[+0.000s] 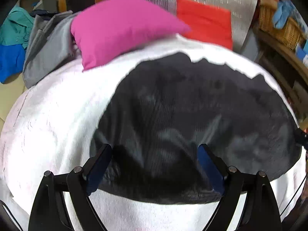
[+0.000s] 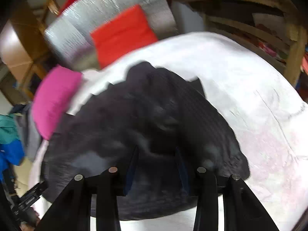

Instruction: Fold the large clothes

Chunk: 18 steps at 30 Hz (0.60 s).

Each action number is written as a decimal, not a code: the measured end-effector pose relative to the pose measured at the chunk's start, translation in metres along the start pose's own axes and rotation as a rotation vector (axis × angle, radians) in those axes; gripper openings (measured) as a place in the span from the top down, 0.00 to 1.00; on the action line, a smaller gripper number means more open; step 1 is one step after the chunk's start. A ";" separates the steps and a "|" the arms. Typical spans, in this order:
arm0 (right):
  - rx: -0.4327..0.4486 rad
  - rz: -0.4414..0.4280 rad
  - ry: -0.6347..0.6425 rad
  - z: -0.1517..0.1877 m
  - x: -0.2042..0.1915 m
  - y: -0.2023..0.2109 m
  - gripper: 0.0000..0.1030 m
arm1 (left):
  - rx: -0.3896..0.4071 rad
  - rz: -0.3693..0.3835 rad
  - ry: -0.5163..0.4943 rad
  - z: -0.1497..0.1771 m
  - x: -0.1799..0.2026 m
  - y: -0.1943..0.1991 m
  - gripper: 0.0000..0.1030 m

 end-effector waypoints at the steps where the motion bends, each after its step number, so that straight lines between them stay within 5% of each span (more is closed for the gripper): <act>1: -0.002 -0.019 0.022 0.002 -0.007 0.001 0.58 | 0.008 -0.013 0.001 -0.001 -0.002 0.004 0.12; 7: -0.146 -0.040 0.158 0.035 -0.045 -0.026 0.60 | -0.125 -0.067 -0.012 0.010 -0.005 -0.036 0.10; 10: -0.171 0.011 0.217 0.044 -0.051 -0.033 0.60 | -0.122 -0.106 -0.040 0.007 -0.003 -0.039 0.06; 18: -0.130 -0.055 0.114 0.024 -0.041 -0.023 0.60 | -0.066 -0.056 0.050 0.002 -0.010 -0.027 0.06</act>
Point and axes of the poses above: each gripper's, at about its wrist camera, not at the fingertips, and y roughly against the way its jaws point, x to its right, z to its underside, the point moved 5 cm from there along -y, roughly the way its jaws point, and after that the axes turned 9 degrees about -y, right-handed, at the moved point
